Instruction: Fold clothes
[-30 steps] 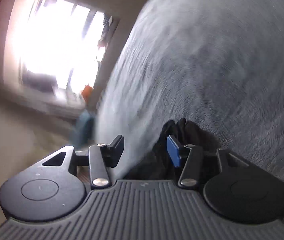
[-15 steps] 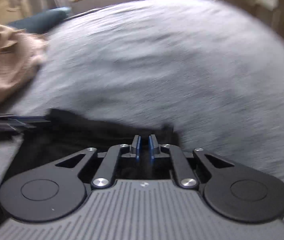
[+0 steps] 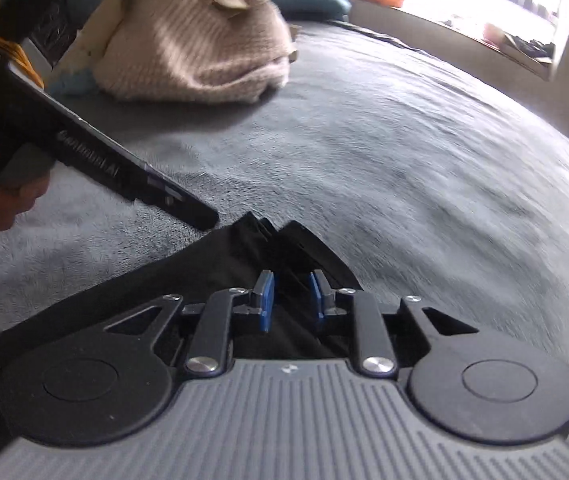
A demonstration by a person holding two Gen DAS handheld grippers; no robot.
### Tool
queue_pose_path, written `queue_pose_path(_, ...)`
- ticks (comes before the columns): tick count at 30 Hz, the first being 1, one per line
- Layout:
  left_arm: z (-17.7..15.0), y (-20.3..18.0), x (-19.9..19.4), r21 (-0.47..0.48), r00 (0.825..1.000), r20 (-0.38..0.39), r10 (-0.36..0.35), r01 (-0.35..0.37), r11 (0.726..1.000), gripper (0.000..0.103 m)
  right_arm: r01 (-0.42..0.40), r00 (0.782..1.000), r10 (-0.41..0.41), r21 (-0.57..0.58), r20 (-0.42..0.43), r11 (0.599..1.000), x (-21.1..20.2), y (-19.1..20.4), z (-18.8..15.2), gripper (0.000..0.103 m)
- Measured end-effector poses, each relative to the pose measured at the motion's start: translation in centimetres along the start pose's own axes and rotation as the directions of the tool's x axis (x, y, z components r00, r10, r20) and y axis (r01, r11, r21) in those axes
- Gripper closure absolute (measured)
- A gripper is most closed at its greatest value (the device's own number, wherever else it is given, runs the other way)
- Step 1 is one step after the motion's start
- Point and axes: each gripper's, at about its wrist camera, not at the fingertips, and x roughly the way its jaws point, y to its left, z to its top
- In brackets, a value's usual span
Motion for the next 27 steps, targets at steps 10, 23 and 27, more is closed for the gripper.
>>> queue_pose_path(10,-0.1,-0.5,0.1,0.031,0.999,-0.001,-0.043,0.043,0.999,0.061,-0.007,0.996,-0.005,-0.127,-0.091,0.992,1.7,1.5,0.1,0.103)
queue_pose_path(23,-0.1,-0.5,1.2,0.021,0.999,0.034,-0.034,0.033,0.999,0.063,0.119,0.993,-0.119,-0.002,0.006,0.993,0.2,-0.1,0.9,0.103)
queue_pose_path(27,-0.1,-1.0,1.5,0.05,0.999,0.05,-0.016,0.013,0.999,0.078,0.074,0.997,-0.076,0.119,0.009,0.99,0.8,-2.0,0.9,0.101)
